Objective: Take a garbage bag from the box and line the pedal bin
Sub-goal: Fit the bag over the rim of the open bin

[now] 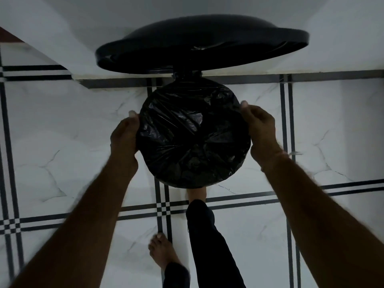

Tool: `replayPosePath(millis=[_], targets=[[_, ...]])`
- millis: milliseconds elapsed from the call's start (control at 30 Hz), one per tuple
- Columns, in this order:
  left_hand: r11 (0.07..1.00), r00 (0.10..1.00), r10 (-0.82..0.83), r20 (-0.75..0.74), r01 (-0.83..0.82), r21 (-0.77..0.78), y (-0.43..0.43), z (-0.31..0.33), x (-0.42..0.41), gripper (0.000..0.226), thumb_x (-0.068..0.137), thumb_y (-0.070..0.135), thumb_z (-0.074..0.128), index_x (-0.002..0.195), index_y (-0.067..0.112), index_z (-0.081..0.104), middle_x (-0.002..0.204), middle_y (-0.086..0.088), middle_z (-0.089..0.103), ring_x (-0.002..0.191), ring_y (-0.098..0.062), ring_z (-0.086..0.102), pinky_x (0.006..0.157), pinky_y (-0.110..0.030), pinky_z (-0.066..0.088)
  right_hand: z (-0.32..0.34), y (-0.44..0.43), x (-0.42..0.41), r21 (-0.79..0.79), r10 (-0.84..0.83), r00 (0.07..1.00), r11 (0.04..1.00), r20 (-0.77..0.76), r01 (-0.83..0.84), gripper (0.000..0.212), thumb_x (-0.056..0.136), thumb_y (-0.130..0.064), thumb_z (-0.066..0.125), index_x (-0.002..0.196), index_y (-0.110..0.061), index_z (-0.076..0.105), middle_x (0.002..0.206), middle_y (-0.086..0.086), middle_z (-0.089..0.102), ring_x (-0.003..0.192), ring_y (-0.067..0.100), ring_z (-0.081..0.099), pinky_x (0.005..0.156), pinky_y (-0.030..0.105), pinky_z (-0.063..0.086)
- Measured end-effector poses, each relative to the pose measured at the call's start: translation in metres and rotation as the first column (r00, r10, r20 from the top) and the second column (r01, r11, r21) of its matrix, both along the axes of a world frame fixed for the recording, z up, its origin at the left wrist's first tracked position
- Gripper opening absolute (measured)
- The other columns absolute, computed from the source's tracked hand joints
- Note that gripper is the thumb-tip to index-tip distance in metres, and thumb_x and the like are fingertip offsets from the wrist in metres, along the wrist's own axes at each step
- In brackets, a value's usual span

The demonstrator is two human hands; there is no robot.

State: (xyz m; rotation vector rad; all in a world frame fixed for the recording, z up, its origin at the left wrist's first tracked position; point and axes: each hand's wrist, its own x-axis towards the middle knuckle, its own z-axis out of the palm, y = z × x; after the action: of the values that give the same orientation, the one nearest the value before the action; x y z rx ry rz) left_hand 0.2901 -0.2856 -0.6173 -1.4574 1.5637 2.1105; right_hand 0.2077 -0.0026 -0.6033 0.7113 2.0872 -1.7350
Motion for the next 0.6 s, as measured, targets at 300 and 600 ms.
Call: replayPosePath(millis=[300,600], targets=[[0.966,0.987,-0.092,0.128,0.057,0.253,-0.027,-0.020,-0.041,0.044,0.090,0.042,0.072,0.122,0.013,0.070,0.126,-0.006,0.070,0.112,-0.021,0.068,0.087,-0.032,0.059,-0.028,-0.004,-0.058,-0.012,0.077,0.940,0.997,0.332,-0.078,0.051,0.095,-0.052,0.064,0.101,-0.002,0.073,0.101,0.009,0.066,0.098,0.024,0.060,0.079,0.032,0.053],[0.935,0.980,-0.198,0.030,0.180,0.305,-0.029,-0.023,-0.037,0.064,0.094,0.063,0.052,0.135,0.015,0.064,0.138,-0.009,0.065,0.125,-0.025,0.064,0.105,-0.041,0.049,-0.028,0.010,-0.066,-0.289,0.303,0.903,0.933,0.305,-0.216,0.061,0.094,-0.062,0.057,0.116,-0.007,0.072,0.116,0.012,0.075,0.113,0.025,0.071,0.100,0.038,0.056]])
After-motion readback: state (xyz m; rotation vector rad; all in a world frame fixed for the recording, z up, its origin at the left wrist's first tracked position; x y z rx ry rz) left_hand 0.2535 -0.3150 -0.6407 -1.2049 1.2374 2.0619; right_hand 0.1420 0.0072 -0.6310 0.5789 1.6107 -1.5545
